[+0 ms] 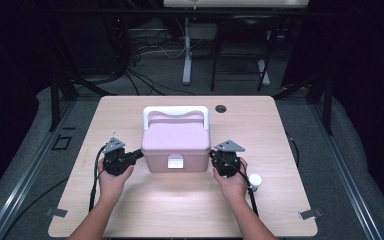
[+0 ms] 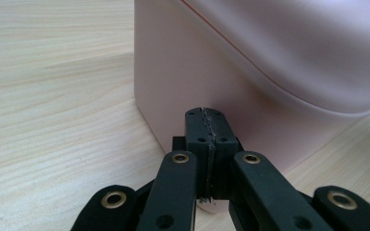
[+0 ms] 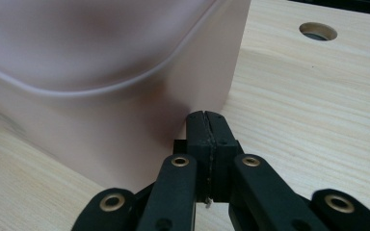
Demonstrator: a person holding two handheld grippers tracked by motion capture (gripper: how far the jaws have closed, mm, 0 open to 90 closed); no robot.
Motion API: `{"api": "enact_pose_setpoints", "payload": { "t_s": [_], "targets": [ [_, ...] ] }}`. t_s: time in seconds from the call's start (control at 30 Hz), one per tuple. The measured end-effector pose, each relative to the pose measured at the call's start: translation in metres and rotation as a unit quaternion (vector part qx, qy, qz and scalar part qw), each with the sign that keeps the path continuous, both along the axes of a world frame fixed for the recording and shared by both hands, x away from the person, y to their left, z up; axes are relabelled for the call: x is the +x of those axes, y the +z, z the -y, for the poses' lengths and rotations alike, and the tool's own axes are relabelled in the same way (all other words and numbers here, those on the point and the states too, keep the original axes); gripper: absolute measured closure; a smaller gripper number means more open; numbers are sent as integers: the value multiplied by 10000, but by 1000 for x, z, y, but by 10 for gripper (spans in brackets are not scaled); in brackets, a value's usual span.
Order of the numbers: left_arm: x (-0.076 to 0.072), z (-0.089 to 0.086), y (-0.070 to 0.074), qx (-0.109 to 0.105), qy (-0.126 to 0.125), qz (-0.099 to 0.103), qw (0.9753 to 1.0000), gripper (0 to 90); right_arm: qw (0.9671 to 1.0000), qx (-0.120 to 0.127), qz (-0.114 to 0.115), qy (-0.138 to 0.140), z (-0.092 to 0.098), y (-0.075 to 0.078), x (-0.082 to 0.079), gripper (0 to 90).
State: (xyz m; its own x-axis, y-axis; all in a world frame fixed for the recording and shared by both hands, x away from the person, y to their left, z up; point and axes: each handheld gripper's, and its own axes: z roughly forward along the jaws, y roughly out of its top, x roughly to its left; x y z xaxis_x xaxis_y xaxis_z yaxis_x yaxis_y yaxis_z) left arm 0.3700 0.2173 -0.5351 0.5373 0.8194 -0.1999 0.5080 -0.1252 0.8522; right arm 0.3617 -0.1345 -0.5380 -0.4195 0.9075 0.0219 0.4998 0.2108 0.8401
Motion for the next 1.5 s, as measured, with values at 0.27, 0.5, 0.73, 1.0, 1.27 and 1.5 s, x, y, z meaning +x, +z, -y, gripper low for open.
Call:
{"api": "enact_pose_setpoints", "payload": {
  "t_s": [0.27,0.5,0.73,1.0,1.27,1.5],
  "targets": [
    [-3,2,1,42,75,-55,9999,900,9999,-119,25,-21,-2,1,-3,900],
    [-9,4,2,125,79,-27,9999,900,9998,-208,25,23,-2,2,-8,900],
    [-16,3,3,149,48,-33,9999,900,9992,-357,17,152,-2,4,-18,900],
    [-29,3,3,112,27,-79,9999,900,9992,-325,20,243,0,3,-35,900],
    [-45,4,4,186,-71,-82,9998,900,9988,-379,-39,315,3,5,-52,900],
    [-56,5,5,209,-168,-108,9996,900,9983,-412,-79,399,5,6,-63,900]
  ]
}}
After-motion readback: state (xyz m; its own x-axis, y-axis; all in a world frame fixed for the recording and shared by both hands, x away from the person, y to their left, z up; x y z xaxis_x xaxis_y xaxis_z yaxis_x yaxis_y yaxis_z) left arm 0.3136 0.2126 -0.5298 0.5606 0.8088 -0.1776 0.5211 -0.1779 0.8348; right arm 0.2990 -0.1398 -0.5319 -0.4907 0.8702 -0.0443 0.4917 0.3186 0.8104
